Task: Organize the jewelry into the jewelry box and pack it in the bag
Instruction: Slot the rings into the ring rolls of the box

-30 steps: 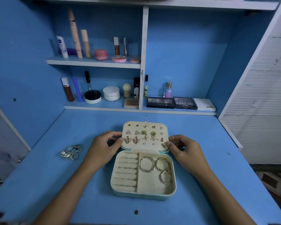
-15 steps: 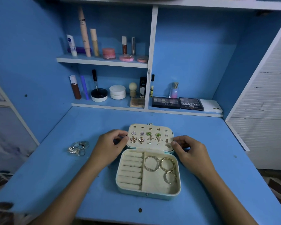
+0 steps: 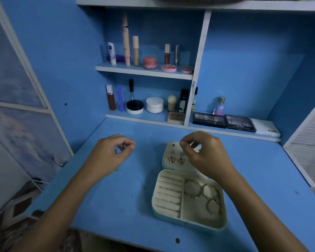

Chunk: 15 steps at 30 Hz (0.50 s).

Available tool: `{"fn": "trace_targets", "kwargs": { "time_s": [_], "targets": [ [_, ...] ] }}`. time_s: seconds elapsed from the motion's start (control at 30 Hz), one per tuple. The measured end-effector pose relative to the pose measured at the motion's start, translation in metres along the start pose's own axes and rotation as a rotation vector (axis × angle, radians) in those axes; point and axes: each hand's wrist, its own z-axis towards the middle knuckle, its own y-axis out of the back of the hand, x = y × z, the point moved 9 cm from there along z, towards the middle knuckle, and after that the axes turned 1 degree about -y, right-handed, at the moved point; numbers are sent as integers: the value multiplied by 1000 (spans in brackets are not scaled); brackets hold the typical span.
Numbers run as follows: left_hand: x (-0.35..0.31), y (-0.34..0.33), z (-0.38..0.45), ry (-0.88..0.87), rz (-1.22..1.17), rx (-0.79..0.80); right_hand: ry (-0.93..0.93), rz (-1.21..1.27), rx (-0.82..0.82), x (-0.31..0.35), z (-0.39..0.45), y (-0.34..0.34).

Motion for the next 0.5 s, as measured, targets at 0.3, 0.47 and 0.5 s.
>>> {"fn": "trace_targets", "kwargs": {
  "time_s": [0.3, 0.47, 0.5],
  "targets": [
    [52, 41, -19, 91, 39, -20, 99, 68, 189, 45, 23, -70],
    [69, 48, -30, 114, 59, -20, 143, 92, 310, 70, 26, -110],
    [71, 49, -32, 127, 50, -21, 148, 96, 346, 75, 25, -119]
  ]
}}
